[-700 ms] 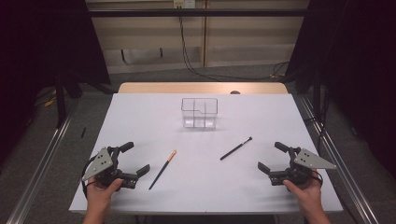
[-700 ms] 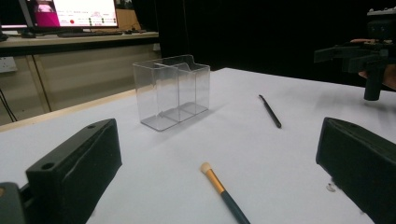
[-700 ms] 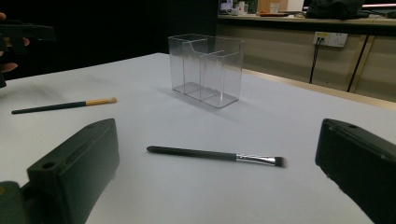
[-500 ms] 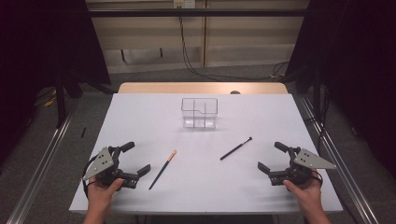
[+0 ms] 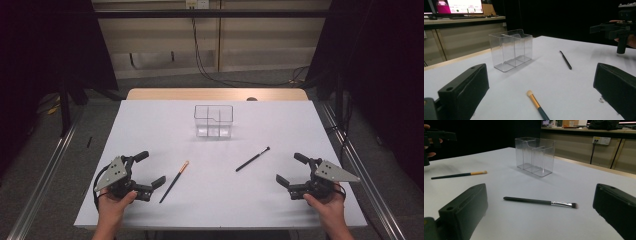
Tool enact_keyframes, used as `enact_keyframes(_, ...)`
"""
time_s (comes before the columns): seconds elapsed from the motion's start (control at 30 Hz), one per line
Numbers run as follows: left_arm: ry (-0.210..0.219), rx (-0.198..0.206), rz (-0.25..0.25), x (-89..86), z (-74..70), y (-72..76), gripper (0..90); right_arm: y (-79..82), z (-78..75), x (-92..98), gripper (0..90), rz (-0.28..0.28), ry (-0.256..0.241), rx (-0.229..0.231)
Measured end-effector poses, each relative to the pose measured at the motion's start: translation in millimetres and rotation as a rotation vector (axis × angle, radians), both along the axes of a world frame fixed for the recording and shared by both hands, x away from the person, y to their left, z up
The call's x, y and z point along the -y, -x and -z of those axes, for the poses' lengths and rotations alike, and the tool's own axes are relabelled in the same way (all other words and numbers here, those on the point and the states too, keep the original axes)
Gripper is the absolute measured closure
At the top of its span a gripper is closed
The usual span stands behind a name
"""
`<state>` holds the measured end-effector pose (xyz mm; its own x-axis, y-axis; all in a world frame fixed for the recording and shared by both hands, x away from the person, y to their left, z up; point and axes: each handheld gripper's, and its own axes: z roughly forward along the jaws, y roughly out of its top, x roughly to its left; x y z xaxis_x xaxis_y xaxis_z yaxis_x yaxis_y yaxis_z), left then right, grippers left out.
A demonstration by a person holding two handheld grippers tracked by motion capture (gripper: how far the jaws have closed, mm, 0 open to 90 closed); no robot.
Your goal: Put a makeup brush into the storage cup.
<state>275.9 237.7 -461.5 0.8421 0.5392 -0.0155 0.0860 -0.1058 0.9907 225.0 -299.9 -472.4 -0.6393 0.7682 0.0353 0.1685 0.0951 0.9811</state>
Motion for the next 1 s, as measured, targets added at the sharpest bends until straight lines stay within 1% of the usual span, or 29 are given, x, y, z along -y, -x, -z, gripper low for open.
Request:
enact_keyframes(0.17, -0.011, -0.011, -0.012, 5.5, -1.3, -2.6, 0.0, -1.4, 0.6, -0.2, 0.0, -0.003, -0.003, 0.001)
enact_keyframes(0.2, -0.02, -0.013, -0.014, 6.6, -1.9, -2.8, 0.0, -2.1, 1.2, -0.7, 0.0, -0.005, -0.005, -0.001)
enact_keyframes(0.27, -0.023, -0.017, -0.018, 7.9, -2.2, -3.0, 0.0, -2.6, 1.7, -1.4, 0.0, -0.008, -0.001, -0.006)
enact_keyframes(0.33, -0.037, -0.016, -0.016, 9.8, -3.0, -3.7, 0.0, -3.1, 2.3, -2.7, 0.0, -0.015, 0.006, -0.003)
enact_keyframes(0.43, -0.029, -0.025, -0.013, 12.8, -3.2, -5.5, 0.0, -2.0, 1.0, -4.0, 0.0, -0.018, 0.004, 0.0)
enact_keyframes(0.5, -0.028, -0.032, -0.021, 13.9, -2.8, -6.3, 0.0, -2.3, -0.1, -4.9, 0.0, -0.022, 0.005, 0.003)
enact_keyframes(0.53, -0.019, -0.037, -0.02, 14.7, -2.4, -6.6, 0.0, -2.5, -0.4, -5.8, 0.0, -0.022, 0.007, 0.004)
enact_keyframes(0.6, -0.033, -0.049, -0.024, 16.7, -2.1, -6.8, 0.0, -2.5, -1.0, -7.6, 0.0, -0.025, 0.012, 0.007)
enact_keyframes(0.63, -0.033, -0.049, -0.024, 16.7, -2.1, -6.8, 0.0, -2.5, -1.0, -7.6, 0.0, -0.025, 0.012, 0.007)
enact_keyframes(0.67, -0.043, -0.053, -0.026, 17.4, -2.3, -7.0, 0.0, -2.2, -1.3, -8.4, 0.0, -0.027, 0.015, 0.007)
enact_keyframes(0.7, -0.044, -0.059, -0.024, 17.9, -2.5, -7.4, 0.0, -1.9, -1.6, -9.1, 0.0, -0.03, 0.017, 0.008)
enact_keyframes(0.73, -0.043, -0.074, -0.029, 19.1, -3.3, -8.6, 0.0, -1.7, -1.8, -10.2, 0.0, -0.032, 0.021, 0.009)
enact_keyframes(0.77, -0.043, -0.074, -0.029, 19.1, -3.3, -8.6, 0.0, -1.7, -1.8, -10.2, 0.0, -0.032, 0.021, 0.009)
enact_keyframes(0.8, -0.062, -0.086, -0.039, 20.2, -4.6, -10.3, 0.0, -1.8, -1.8, -10.5, 0.0, -0.034, 0.025, 0.009)
enact_keyframes(0.83, -0.062, -0.086, -0.039, 20.2, -4.6, -10.3, 0.0, -1.8, -1.8, -10.5, 0.0, -0.034, 0.025, 0.009)
enact_keyframes(0.87, -0.074, -0.092, -0.043, 20.4, -5.3, -11.2, 0.0, -2.0, -1.6, -10.4, 0.0, -0.034, 0.026, 0.009)
enact_keyframes(0.93, -0.079, -0.117, -0.052, 22.0, -5.9, -12.5, 0.0, -2.5, -1.1, -9.6, 0.0, -0.031, 0.026, 0.005)
enact_keyframes(0.97, -0.094, -0.129, -0.057, 22.5, -6.3, -13.3, 0.0, -2.6, -1.1, -9.4, 0.0, -0.031, 0.025, 0.005)
enact_keyframes(1.0, -0.117, -0.149, -0.066, 25.3, -7.4, -14.0, 0.0, -2.7, -1.0, -8.9, 0.0, -0.03, 0.025, 0.005)
